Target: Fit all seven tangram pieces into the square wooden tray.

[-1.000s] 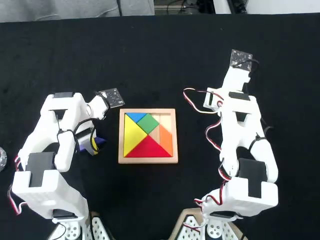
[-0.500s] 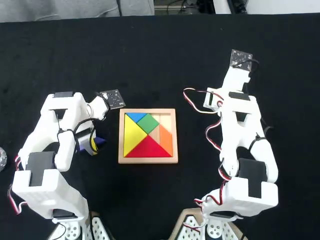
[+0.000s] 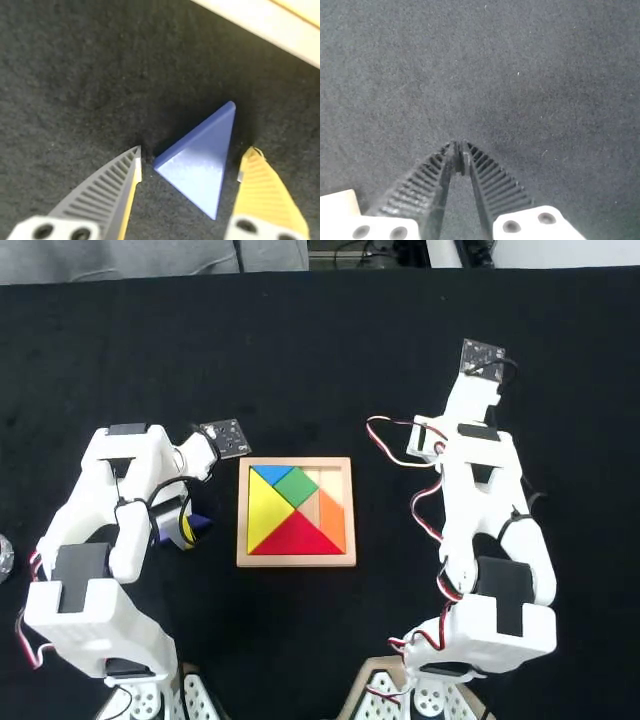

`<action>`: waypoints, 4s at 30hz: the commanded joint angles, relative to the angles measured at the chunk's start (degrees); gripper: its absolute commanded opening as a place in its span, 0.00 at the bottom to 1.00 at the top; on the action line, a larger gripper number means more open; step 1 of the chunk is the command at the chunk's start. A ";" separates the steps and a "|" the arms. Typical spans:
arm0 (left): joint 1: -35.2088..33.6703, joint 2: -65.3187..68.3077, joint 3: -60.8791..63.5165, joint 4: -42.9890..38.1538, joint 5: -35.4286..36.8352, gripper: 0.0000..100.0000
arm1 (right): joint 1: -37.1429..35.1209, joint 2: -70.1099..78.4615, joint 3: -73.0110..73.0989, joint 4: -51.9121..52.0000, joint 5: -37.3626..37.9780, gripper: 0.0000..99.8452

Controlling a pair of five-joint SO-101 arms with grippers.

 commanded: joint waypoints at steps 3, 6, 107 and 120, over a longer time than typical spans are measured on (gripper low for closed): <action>0.13 0.18 -2.15 0.26 -0.70 0.12 | -1.05 -3.21 -0.84 -0.97 0.62 0.01; 0.13 0.18 -2.15 0.26 -0.70 0.12 | -1.05 -3.21 -0.84 -0.97 0.62 0.01; 27.91 38.86 -80.40 23.82 11.34 0.35 | 8.26 -3.47 -0.92 -3.69 -9.67 0.01; 24.57 39.12 -79.78 23.65 10.81 0.35 | 8.26 -3.38 -1.01 -3.69 -9.58 0.01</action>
